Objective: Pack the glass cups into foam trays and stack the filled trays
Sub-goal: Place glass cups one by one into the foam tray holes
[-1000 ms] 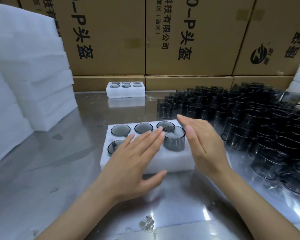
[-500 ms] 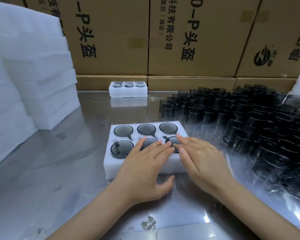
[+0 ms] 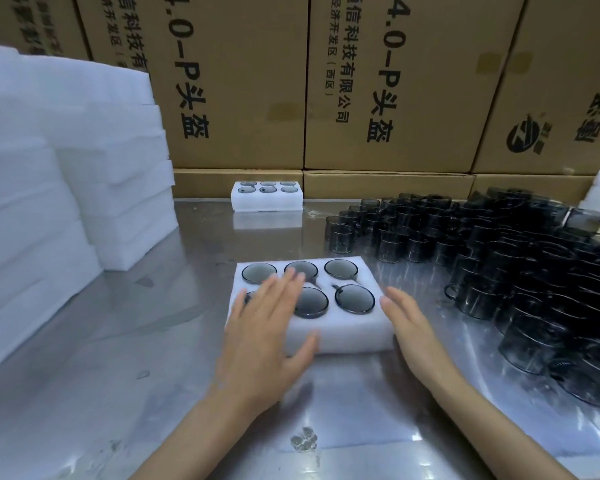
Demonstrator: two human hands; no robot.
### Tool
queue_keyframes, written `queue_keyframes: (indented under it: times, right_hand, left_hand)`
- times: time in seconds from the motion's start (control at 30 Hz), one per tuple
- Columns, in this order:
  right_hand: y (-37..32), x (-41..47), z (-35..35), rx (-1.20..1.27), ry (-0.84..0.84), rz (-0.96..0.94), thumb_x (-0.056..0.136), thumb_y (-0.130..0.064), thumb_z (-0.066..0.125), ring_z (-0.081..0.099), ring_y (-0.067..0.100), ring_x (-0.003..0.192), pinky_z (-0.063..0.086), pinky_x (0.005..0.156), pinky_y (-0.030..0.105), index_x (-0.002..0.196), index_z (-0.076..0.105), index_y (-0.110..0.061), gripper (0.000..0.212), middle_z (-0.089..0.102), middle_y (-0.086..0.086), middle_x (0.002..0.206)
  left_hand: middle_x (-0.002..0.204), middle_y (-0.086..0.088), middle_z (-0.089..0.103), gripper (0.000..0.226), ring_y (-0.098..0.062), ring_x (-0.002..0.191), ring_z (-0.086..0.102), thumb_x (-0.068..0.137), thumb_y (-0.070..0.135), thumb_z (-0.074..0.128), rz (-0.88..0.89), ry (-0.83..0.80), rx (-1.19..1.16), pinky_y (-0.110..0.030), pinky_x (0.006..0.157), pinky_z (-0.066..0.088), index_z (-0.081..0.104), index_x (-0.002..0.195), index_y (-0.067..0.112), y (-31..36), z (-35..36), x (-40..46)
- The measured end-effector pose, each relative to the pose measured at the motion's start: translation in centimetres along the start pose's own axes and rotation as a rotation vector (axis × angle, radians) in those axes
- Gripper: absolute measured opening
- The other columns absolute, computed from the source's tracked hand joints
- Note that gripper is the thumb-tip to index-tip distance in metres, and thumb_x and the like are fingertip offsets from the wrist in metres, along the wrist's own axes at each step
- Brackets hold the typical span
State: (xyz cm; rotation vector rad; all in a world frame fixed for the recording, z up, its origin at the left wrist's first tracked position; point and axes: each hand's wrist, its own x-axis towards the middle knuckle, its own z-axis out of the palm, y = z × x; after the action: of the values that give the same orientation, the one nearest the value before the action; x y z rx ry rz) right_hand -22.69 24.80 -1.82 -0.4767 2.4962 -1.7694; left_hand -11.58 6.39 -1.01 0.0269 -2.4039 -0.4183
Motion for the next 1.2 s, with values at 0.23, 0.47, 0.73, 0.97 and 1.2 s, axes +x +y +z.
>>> queue_keyframes:
  times: [0.23, 0.47, 0.73, 0.97, 1.2]
  right_hand:
    - [-1.5, -0.2, 0.0, 0.163, -0.270, 0.084, 0.088, -0.042, 0.059, 0.063, -0.009, 0.091, 0.046, 0.074, 0.017, 0.105, 0.066, -0.039, 0.019, 0.069, -0.024, 0.102]
    - [-2.2, 2.7, 2.1, 0.680, -0.331, 0.089, 0.072, -0.042, 0.073, 0.054, 0.013, 0.122, 0.035, 0.107, 0.043, 0.134, 0.043, -0.047, 0.069, 0.059, -0.014, 0.130]
    - [-4.9, 9.2, 8.8, 1.069, -0.161, 0.457, 0.084, -0.028, 0.066, 0.063, 0.018, 0.108, 0.047, 0.093, 0.032, 0.125, 0.057, -0.017, 0.043, 0.069, 0.002, 0.114]
    - [-5.4, 16.8, 12.9, 0.899, -0.069, 0.599, 0.082, -0.030, 0.070, 0.067, 0.019, 0.081, 0.053, 0.058, 0.029, 0.120, 0.053, -0.017, 0.043, 0.068, 0.007, 0.104]
    - [-8.0, 26.6, 15.7, 0.915, -0.019, 0.451, 0.084, -0.029, 0.068, 0.067, 0.018, 0.075, 0.050, 0.041, 0.025, 0.119, 0.051, -0.015, 0.042, 0.067, 0.006, 0.097]
  left_hand:
    - [0.147, 0.014, 0.041, 0.049, -0.003, 0.138, 0.030, 0.092, 0.059, 0.045, -0.737, -0.266, -0.601, -0.029, 0.113, 0.026, 0.045, 0.136, 0.040, -4.6, -1.4, -0.2]
    - [0.111, 0.015, 0.069, 0.039, -0.007, 0.107, 0.062, 0.078, 0.048, 0.059, -0.784, 0.031, -1.040, -0.036, 0.098, 0.044, 0.063, 0.114, 0.036, -6.1, 0.8, 3.0]
    - [0.100, 0.010, 0.067, 0.025, -0.011, 0.094, 0.061, 0.073, 0.030, 0.051, -0.897, 0.425, -0.991, -0.022, 0.067, 0.044, 0.065, 0.093, 0.035, -9.3, 3.3, 8.9]
    - [0.135, 0.003, 0.040, 0.032, -0.014, 0.122, 0.047, 0.094, 0.028, 0.052, -0.844, 0.381, -0.907, -0.043, 0.100, 0.044, 0.054, 0.126, 0.027, -13.9, 5.5, 12.4]
    - [0.150, -0.003, 0.019, 0.063, -0.014, 0.132, 0.036, 0.094, 0.018, 0.054, -0.714, 0.277, -0.659, -0.019, 0.102, 0.027, 0.022, 0.148, 0.012, -16.4, 8.7, 14.6]
